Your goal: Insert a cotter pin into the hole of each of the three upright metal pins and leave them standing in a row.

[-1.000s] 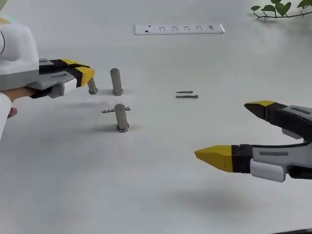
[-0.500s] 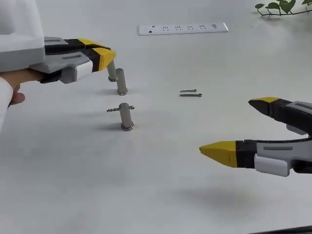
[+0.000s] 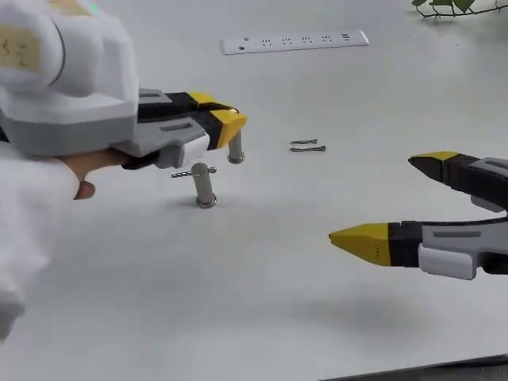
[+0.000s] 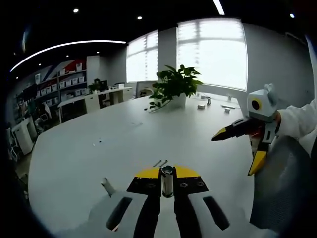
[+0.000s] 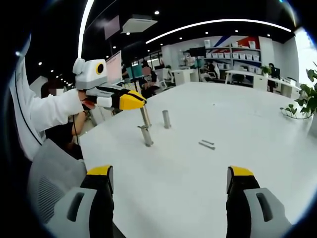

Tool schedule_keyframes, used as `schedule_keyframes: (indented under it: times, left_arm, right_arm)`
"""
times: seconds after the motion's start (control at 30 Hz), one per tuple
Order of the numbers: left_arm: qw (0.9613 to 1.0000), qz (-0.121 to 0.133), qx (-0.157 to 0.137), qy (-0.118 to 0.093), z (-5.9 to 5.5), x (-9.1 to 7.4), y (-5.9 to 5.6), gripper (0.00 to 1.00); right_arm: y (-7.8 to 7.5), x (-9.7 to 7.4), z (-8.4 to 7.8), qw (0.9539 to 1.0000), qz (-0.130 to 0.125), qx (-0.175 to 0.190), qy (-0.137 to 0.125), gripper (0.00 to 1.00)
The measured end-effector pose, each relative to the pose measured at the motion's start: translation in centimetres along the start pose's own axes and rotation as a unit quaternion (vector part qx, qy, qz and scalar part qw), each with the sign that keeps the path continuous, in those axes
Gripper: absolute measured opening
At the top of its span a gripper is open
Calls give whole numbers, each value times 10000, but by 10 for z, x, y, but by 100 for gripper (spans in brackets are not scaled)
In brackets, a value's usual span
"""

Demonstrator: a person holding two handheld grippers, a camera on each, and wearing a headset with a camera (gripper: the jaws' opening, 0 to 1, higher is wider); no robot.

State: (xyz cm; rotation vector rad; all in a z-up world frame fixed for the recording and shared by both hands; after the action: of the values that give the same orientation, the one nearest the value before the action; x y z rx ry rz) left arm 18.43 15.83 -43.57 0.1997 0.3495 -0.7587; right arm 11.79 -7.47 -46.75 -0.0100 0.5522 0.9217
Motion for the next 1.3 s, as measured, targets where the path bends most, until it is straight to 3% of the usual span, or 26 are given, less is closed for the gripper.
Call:
schedule_keyframes:
  times: [0.17, 0.23, 0.37, 0.77, 0.87, 1.3]
  left_arm:
    - [9998, -90, 18, 161, -15, 6, -14, 4]
    - [9995, -112, 150, 265, -23, 8, -20, 4]
    - [9992, -102, 81, 373, -34, 10, -27, 4]
    - [9980, -297, 122, 540, -50, 15, -46, 5]
    - [9973, -433, 231, 545, -54, 15, -52, 5]
    - [9958, -613, 442, 516, -65, 15, -67, 5]
  right_arm:
    - [2, -2, -4, 10000, 41, 20, 40, 93]
    - [3, -2, -5, 10000, 63, 17, 51, 93]
    - [2, -1, -7, 9999, 105, 42, 70, 93]
    - [8, 4, -12, 9992, 324, 31, 219, 93]
    - [9, 4, -14, 9990, 358, 33, 249, 93]
    - [13, 2, -17, 9986, 408, 41, 320, 92]
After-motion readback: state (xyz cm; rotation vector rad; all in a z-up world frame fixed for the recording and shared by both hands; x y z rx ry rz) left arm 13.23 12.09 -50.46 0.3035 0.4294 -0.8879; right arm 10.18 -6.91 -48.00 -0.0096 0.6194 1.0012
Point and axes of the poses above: the centre of the closed fingertips' face, and the gripper's own axes: x roughly forward along the fingers, y roughly to its left, z roughly out of its top, the point moved 9 cm from there along -x, roughly backward along the fingers, and after that the axes turned 10 degrees about z, right-handed, at the moved point
